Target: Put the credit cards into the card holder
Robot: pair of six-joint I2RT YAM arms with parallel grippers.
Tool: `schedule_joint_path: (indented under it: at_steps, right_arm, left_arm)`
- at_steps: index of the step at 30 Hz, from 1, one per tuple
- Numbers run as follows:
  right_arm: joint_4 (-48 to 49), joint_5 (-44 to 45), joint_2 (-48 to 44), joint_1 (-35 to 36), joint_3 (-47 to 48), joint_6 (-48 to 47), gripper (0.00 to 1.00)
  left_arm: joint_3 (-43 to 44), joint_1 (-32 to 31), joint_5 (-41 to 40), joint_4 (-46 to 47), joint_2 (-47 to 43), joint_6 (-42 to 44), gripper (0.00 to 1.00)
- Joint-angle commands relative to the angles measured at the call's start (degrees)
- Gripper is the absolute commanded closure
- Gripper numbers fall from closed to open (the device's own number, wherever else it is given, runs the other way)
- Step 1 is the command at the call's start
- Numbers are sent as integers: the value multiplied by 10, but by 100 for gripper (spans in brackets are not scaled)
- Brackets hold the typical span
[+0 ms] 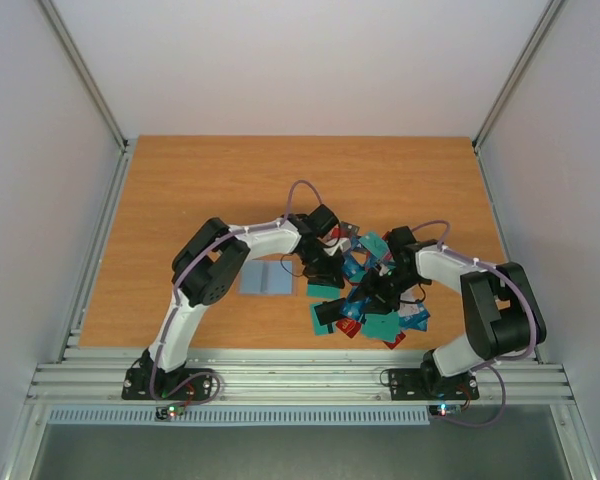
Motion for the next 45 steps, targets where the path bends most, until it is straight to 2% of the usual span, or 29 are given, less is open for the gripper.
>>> schedule_joint_path:
  at_steps: [1,7,12,24,29,34,39,45]
  right_arm:
    - [-62,53,-37,3,26,-12,56]
    - [-115,115,-86,3,28,-9,56]
    - [-98,149,-89,2,23,4,57]
    - [-51,181,72,-9,121,-54,62]
    - [-44,161,111,-9,123,-77,62]
    - [-39,108,115,-5,104,-106,63]
    - [-42,58,120,14,94,-126,63]
    - [-55,64,96,45,78,-114,63]
  left_arm:
    - [-18,3,-51,-41,-16,18,95]
    - [-16,-1,-74,-73,-44,44,94]
    - [15,-9,-75,-91,-21,53,94]
    - [-66,-40,-99,-105,-132,73,92]
    - [-120,-62,-95,-86,-162,95,90]
    - [-164,-64,-101,-59,-178,78,90]
    - [-167,-63,-107,-50,-185,70,90]
    - [-158,-63,-103,-40,-182,60,90]
